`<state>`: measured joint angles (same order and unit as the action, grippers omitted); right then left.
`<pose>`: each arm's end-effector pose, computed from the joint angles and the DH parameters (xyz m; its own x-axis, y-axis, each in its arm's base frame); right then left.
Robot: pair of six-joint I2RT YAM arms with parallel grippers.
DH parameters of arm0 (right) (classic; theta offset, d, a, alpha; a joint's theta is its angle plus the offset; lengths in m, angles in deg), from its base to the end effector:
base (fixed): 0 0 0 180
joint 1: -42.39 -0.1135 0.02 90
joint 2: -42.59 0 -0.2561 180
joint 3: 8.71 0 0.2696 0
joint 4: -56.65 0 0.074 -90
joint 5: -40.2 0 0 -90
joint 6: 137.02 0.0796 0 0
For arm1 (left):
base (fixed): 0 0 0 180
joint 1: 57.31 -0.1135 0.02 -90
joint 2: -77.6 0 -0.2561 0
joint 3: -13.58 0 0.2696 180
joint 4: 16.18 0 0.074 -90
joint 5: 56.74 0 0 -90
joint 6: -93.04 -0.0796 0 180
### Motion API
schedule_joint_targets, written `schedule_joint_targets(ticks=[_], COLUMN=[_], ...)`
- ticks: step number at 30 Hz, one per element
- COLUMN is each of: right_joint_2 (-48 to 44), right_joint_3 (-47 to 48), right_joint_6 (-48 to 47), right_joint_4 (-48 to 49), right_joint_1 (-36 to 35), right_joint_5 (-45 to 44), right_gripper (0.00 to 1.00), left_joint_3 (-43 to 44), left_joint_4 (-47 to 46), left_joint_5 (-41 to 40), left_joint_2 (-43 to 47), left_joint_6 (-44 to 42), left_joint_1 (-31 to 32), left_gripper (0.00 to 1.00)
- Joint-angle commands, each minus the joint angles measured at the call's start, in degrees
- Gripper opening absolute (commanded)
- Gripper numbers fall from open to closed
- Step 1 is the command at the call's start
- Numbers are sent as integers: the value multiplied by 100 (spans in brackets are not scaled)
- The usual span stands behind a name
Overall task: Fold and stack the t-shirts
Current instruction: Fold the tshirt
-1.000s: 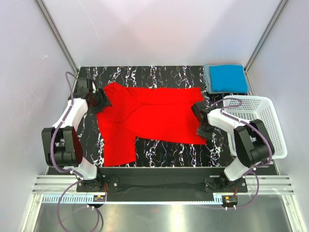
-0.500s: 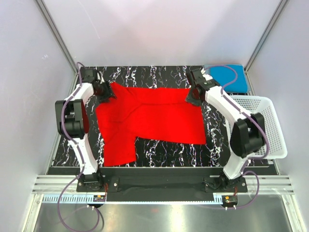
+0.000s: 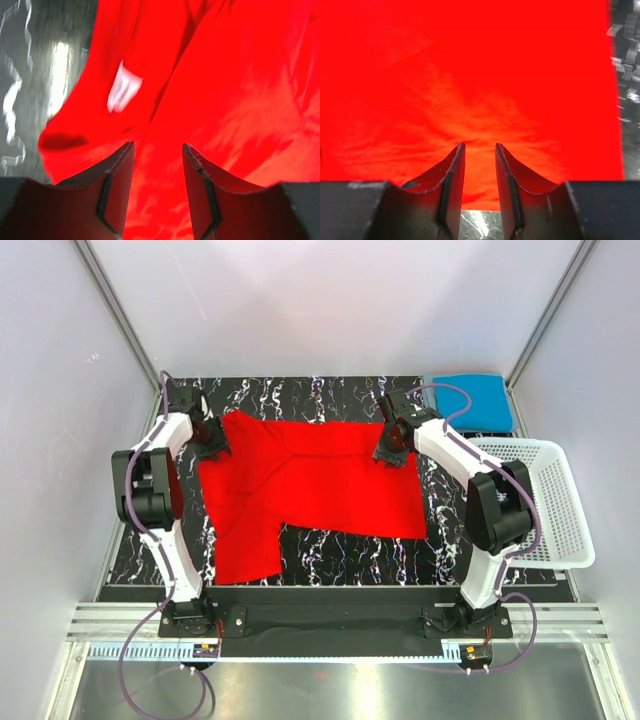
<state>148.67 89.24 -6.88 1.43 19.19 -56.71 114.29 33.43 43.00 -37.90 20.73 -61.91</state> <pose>0.3957 0.1592 0.1847 -0.8481 0.3328 -0.4122 0.2685 0.9408 0.2070 0.4564 0.0232 0.1383 -0.8545 -0.3692 -0.3653 -0.2790 0.9196 -0.2767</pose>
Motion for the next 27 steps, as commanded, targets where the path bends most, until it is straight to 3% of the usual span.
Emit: schedule_joint_targets(ticks=[1,4,10,15,22,27], right_joint_2=[158,377,598,457,527,545], right_joint_3=[155,567,1026,869,420,480], right_joint_6=[-234,-226,-182,-182,-112,-296], right_joint_4=[483,353,-113,79,9,-69], right_joint_1=[-254,-448,-448,-440,-352,227], right_joint_5=[489,438,-231,-143,-591,-697], right_gripper=[38,38,40,40,39,39], left_joint_3=[-277,-304,21,39,-207,-436], left_joint_4=[7,7,192,200,315,350], left_joint_5=[-139,89,380,380,-208,-332], left_joint_2=[634,521,-68,-86,177,458], left_joint_6=[-196,-301,-345,-337,-416,-363], left_joint_1=[21,29,21,38,144,223], left_gripper=[48,53,50,47,48,48])
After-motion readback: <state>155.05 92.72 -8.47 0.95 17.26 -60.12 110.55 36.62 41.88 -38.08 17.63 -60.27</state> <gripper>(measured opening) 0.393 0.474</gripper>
